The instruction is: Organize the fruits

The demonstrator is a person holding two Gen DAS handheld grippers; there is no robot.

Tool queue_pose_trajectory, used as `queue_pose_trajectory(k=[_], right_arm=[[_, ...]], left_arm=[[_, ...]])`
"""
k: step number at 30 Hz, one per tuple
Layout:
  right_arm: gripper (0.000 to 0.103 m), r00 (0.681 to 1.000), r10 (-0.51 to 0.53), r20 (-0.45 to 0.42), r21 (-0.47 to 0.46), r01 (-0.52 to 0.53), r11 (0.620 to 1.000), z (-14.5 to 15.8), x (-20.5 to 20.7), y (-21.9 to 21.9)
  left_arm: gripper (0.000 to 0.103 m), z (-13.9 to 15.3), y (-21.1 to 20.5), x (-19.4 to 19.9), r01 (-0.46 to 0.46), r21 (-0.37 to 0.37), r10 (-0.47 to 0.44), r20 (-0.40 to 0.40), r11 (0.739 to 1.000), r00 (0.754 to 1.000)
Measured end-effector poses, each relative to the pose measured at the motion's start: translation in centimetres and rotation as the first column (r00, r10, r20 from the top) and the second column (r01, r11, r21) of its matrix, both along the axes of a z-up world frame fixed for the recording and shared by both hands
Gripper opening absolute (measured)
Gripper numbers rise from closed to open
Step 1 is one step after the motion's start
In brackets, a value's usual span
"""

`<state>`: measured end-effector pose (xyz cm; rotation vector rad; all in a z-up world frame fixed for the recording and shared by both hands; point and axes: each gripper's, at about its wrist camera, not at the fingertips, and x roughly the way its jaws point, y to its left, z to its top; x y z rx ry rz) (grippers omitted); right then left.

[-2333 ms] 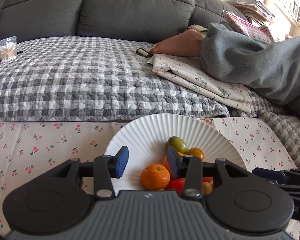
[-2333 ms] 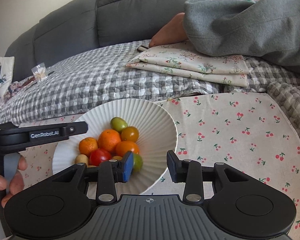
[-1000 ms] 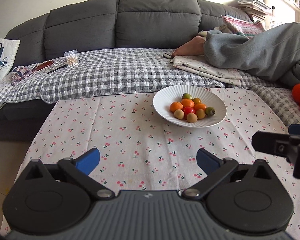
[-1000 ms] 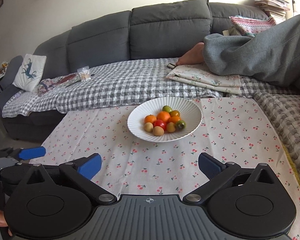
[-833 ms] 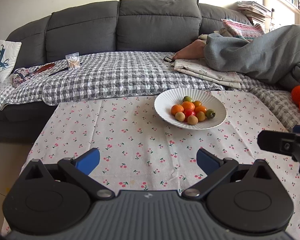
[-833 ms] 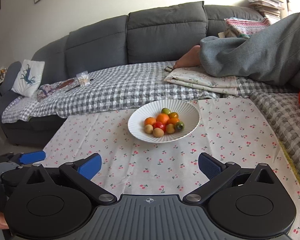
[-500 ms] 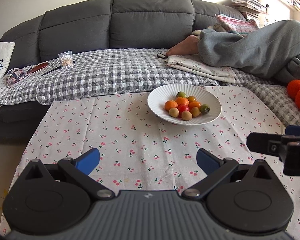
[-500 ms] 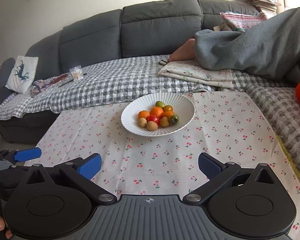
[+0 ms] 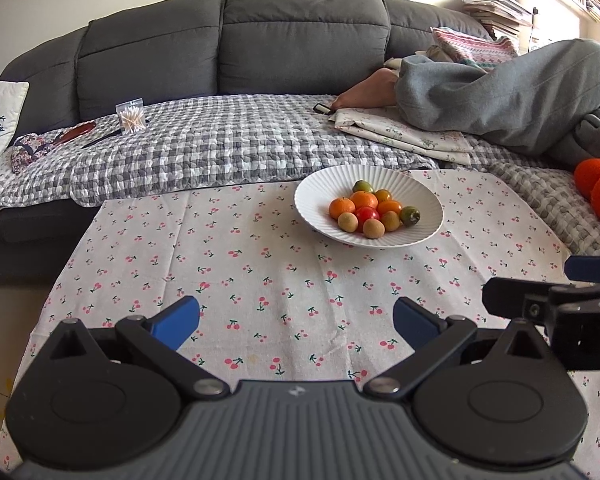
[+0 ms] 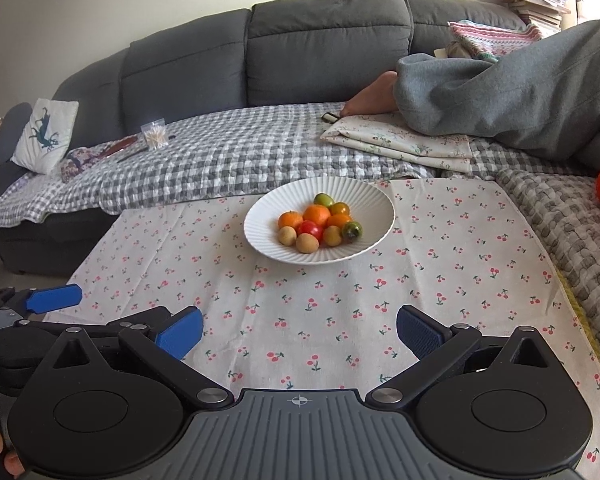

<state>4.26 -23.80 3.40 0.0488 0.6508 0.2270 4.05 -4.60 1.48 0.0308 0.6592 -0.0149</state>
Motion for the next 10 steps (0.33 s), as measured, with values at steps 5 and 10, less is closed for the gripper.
queue_pose_trajectory(k=[5, 10], right_arm=[[0.103, 1.000, 0.001, 0.000, 0.000, -0.001, 1.000, -0.05, 0.02, 0.06], [0.103, 1.000, 0.001, 0.000, -0.001, -0.001, 1.000, -0.10, 0.01, 0.17]], left_arm=[[0.102, -0.06, -0.02, 0.01, -0.002, 0.001, 0.002, -0.001, 1.000, 1.000], [0.102, -0.19, 0.02, 0.02, 0.000, -0.007, 0.000, -0.010, 1.000, 1.000]])
